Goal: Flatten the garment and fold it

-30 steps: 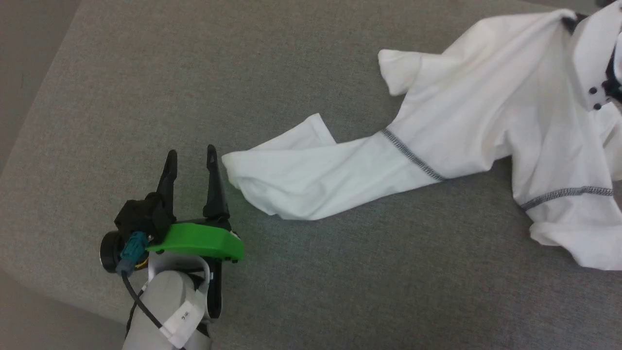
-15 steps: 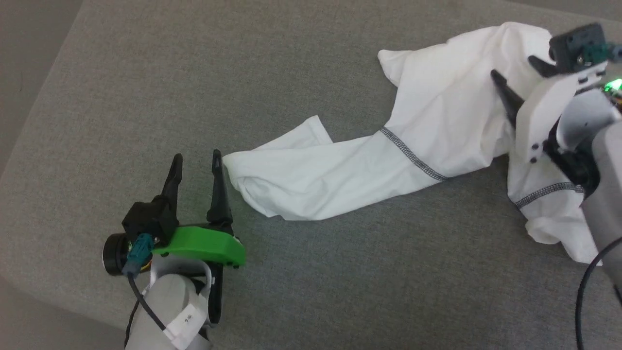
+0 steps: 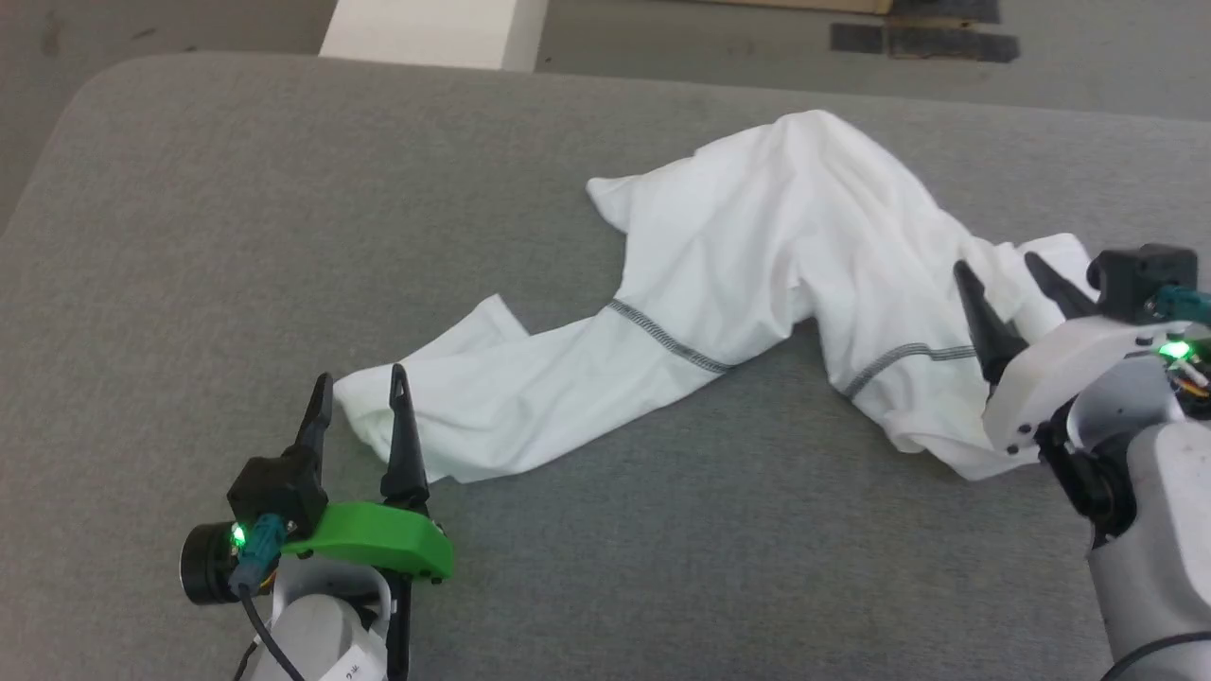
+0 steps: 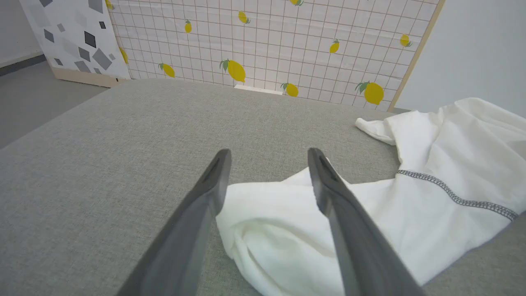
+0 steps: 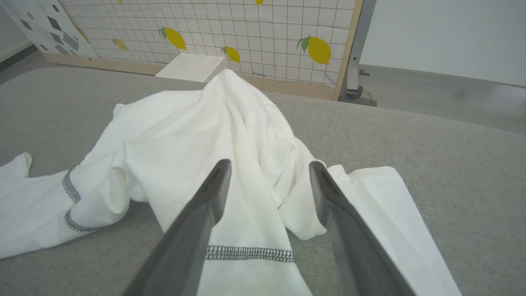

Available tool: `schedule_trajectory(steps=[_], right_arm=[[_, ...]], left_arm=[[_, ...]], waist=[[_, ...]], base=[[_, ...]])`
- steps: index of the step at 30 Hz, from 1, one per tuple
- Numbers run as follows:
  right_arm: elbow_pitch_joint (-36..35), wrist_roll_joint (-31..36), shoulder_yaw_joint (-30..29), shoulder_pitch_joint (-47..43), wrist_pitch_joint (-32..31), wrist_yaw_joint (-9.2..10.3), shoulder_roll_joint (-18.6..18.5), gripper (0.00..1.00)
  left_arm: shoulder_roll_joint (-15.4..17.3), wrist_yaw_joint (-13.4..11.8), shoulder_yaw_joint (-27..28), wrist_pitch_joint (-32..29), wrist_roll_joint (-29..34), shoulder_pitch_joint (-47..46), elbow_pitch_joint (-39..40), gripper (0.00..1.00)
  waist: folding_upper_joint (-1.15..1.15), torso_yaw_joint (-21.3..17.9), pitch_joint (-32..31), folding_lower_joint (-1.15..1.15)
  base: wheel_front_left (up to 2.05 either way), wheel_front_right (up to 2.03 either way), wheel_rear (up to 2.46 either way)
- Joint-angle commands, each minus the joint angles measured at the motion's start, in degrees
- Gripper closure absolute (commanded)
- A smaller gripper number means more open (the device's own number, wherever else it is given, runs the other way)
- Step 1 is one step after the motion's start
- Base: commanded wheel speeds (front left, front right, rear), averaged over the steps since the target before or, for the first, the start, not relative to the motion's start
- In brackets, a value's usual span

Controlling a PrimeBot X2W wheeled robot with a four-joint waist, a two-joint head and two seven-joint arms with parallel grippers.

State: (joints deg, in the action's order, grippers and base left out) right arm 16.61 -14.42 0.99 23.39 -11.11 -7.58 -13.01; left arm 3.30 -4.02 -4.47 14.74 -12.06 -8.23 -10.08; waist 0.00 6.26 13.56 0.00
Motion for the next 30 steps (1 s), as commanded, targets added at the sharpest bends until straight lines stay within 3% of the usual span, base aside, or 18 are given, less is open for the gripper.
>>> schedule_trajectory(steps=[1, 7, 15, 21, 30], right_arm=[[0.06, 0.85, -0.86, 1.50, -0.33, 0.09, 0.63, 0.00], [5.65, 2.66, -3.91, 10.66, -2.99, 0.09, 1.47, 0.00], [16.52, 3.31, -4.17, 24.43, -9.12, 0.09, -0.64, 0.00], [23.46, 2.85, -3.27, 30.62, -16.45, 0.09, -1.19, 0.00], [30.33, 6.99, -5.14, 34.16, -33.41, 0.09, -2.23, 0.00]], left_arm=[[0.15, 0.49, -0.02, 0.26, 0.51, -0.08, 0.38, 0.00], [-0.08, 1.02, -0.84, 0.26, 0.36, -2.20, 1.08, 0.00], [-0.35, 1.08, -1.96, 0.26, -0.52, -6.04, 2.83, 0.00], [-0.40, 0.60, -3.31, 0.26, -2.15, -8.11, 4.11, 0.00], [-0.41, -0.59, -5.31, 0.26, -3.78, -9.20, 4.04, 0.00]], waist=[[0.00, -2.47, -2.09, 0.00], [0.00, 1.24, 2.43, 0.00], [0.00, 6.85, 9.73, 0.00], [0.00, 8.86, 12.82, 0.00], [0.00, 10.05, 14.41, 0.00]], base=[[0.00, 0.00, 0.00], [0.00, 0.00, 0.00], [0.00, 0.00, 0.00], [0.00, 0.00, 0.00], [0.00, 0.00, 0.00]])
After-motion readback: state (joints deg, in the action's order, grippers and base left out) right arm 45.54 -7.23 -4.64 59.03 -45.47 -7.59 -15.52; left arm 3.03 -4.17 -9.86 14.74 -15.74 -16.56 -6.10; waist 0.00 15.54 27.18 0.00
